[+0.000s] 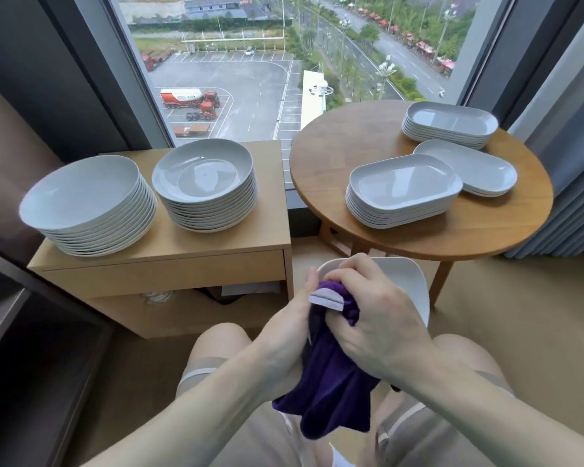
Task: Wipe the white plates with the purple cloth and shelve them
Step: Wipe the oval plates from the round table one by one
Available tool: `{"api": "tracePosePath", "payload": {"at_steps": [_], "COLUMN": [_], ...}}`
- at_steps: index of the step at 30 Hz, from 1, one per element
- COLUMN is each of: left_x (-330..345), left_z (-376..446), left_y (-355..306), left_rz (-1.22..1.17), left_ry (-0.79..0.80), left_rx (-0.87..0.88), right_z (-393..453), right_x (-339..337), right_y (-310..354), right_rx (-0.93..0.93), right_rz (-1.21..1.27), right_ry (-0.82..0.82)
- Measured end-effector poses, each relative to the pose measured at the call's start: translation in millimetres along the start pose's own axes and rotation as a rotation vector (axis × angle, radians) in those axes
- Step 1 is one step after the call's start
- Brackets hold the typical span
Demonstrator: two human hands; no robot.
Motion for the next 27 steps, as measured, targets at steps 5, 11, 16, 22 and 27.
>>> {"api": "tracePosePath", "payload": {"at_steps": [5, 11, 16, 22, 27], "left_x": [13.3, 16.2, 9.4, 3.8, 2.4], "left_z": [-10.0, -28.2, -24.5, -18.5, -20.6], "left_y": [-6.4, -28.7, -33.6, -34.4, -21.9], "left_rz": [0.078, 0.189, 0.189, 0.072, 0.044], "left_ry": [-0.087, -0.031, -0.137, -0.236, -0.242], "left_rx": [-0.094, 0.005, 0.064, 0.089, 0.038], "right_z": [12.6, 27.9, 24.9, 15.0, -2.4], "right_x": [-14.0, -34.8, -20.9, -12.8, 1.1], "right_y": [-26.5, -72.5, -66.4, -40.2, -13.8], "right_rx": [0.122, 0.436, 0.411, 0.258, 0.095], "right_rz": [-0.116, -0.339, -0.414, -0.305, -0.218], "right_ry": [-0.08, 0.081, 0.225, 0.304, 0.366]}}
Point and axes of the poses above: each hand's wrist, its own z-axis towards the middle knuckle, its own x-axis out of the palm, y = z × x, the point moved 2 cm from there along z, towards the middle knuckle, and after that the axes turned 1 degree about -y, right-handed, at the moved point
